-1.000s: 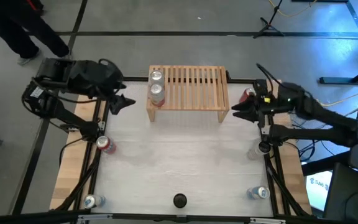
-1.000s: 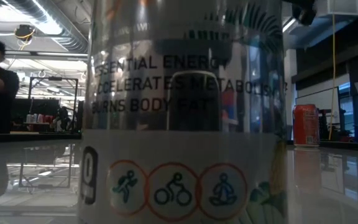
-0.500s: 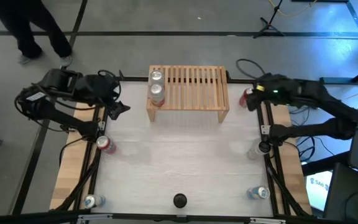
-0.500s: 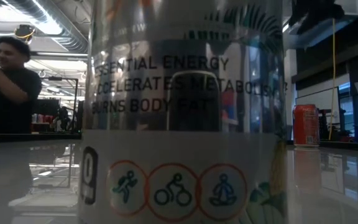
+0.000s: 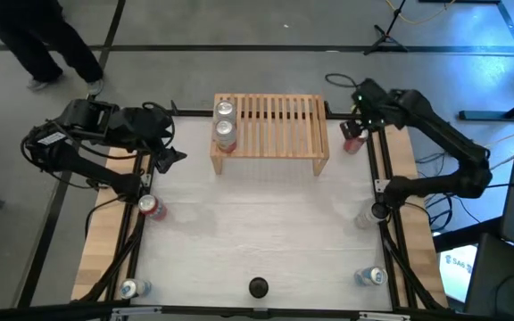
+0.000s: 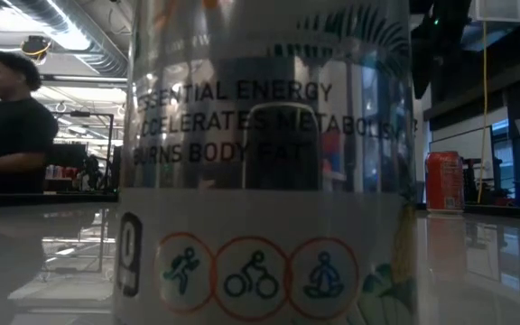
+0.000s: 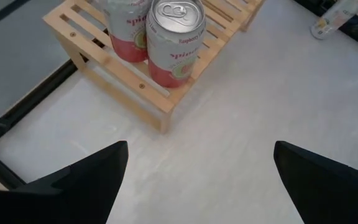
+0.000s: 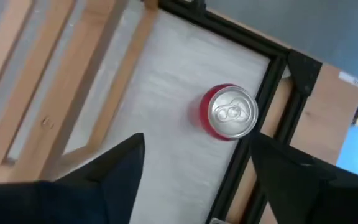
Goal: Place canned beverage on shelf
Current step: Put the top orange soda can on the shelf
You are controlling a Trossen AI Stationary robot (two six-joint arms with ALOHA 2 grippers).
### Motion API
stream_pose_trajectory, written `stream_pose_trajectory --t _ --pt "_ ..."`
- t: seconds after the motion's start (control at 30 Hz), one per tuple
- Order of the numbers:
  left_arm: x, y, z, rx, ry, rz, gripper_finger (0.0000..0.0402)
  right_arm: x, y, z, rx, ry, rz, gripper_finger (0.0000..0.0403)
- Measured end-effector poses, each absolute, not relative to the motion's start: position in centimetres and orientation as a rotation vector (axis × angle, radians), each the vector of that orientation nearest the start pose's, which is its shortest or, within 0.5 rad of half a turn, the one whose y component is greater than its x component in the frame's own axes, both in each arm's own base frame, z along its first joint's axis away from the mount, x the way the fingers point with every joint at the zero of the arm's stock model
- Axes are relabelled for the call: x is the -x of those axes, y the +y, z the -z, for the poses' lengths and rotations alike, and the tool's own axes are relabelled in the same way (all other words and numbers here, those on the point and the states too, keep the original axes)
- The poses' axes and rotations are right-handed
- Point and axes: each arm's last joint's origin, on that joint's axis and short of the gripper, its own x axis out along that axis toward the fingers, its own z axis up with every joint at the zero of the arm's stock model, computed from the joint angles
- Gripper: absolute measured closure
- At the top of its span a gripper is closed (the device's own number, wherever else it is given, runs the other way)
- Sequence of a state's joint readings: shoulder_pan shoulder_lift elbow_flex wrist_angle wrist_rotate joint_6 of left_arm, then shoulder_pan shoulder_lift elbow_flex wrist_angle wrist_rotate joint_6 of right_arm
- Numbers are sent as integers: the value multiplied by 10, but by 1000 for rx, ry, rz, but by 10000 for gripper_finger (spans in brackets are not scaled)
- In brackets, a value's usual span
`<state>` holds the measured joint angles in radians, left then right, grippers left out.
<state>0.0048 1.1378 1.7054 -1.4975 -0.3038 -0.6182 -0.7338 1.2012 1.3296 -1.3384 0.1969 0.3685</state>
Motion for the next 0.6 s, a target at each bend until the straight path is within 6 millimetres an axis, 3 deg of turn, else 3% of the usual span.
stream_pose_trajectory --t 0.13,0.3,0.6 --pt "-141 9 -449 411 801 -553 7 -132 -158 -340 -707 1089 1057 91" --pt "-142 10 -450 409 785 -554 7 -124 -181 -309 -785 1162 1111 84" --pt "-143 10 -451 398 765 -561 7 -135 -200 -278 -794 1230 1145 84"
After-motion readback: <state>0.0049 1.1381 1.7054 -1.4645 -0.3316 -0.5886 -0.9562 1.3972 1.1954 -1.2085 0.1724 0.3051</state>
